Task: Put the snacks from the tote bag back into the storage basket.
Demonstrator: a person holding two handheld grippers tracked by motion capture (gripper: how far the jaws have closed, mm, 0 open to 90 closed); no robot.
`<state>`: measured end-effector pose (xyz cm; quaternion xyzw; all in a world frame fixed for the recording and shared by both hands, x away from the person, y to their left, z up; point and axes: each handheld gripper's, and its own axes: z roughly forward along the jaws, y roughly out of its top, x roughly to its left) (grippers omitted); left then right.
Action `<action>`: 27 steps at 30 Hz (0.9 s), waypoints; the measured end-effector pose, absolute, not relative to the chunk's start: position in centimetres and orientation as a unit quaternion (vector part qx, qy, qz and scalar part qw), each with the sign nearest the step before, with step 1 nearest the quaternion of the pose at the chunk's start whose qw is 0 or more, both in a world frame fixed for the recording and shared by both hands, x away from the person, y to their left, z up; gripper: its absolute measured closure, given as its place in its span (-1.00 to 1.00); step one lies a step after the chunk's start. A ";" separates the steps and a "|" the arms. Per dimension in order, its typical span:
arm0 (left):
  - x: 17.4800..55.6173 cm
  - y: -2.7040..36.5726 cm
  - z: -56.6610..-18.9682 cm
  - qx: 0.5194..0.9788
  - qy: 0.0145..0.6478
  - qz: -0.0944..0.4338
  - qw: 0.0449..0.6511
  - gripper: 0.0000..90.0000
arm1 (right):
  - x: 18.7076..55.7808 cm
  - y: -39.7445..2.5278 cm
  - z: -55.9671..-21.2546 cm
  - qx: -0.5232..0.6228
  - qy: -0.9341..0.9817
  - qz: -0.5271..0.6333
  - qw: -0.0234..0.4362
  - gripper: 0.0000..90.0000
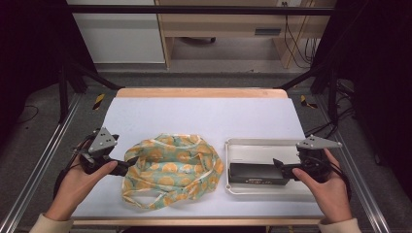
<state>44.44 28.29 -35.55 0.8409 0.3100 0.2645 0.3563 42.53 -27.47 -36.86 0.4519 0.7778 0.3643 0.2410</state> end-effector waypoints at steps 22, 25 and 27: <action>45.3 33.1 -42.0 0.812 0.393 0.261 0.344 -0.91 | 42.5 -29.4 -42.3 0.508 0.750 0.353 0.233 -0.88; 45.5 33.4 -42.7 0.806 0.402 0.260 0.347 -0.91 | 42.8 -29.5 -42.6 0.514 0.746 0.353 0.236 -0.88; 45.6 33.6 -43.2 0.804 0.407 0.263 0.345 -0.91 | 43.1 -29.7 -42.8 0.519 0.741 0.355 0.236 -0.88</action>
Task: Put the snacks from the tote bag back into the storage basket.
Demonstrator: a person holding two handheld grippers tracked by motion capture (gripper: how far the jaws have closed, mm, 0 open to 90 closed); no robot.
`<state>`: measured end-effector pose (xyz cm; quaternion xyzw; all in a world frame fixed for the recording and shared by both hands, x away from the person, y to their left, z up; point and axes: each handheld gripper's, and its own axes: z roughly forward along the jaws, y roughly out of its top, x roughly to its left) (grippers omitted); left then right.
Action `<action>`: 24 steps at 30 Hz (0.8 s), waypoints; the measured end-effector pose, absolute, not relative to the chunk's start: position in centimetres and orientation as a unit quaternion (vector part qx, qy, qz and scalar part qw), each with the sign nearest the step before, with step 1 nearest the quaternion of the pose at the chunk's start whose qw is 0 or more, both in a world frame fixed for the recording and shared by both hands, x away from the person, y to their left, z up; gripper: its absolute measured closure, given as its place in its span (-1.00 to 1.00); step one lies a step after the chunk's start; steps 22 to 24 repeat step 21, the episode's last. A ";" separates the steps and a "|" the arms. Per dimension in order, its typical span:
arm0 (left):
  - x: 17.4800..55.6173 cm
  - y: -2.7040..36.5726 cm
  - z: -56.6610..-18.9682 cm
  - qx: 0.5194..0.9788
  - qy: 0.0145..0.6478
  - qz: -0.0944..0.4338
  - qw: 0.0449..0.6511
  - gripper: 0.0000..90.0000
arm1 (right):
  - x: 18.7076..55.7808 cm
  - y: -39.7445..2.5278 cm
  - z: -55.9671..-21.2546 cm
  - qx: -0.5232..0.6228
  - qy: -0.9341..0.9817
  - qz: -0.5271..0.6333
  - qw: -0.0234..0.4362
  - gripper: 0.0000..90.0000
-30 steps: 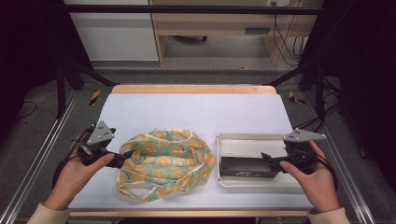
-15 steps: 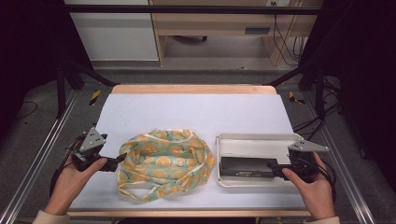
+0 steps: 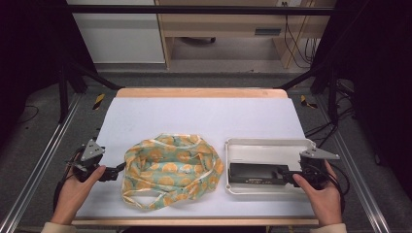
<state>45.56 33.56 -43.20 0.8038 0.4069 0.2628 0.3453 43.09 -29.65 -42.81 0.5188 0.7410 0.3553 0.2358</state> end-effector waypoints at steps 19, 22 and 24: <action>44.5 36.2 -46.1 0.766 0.460 0.290 0.341 -0.89 | 43.5 -31.2 -44.0 0.592 0.660 0.371 0.274 -0.87; 44.3 36.4 -46.0 0.763 0.463 0.295 0.341 -0.89 | 43.2 -31.3 -44.0 0.596 0.654 0.374 0.277 -0.87; 44.3 36.4 -46.0 0.763 0.463 0.295 0.341 -0.89 | 43.2 -31.3 -44.0 0.596 0.654 0.374 0.277 -0.87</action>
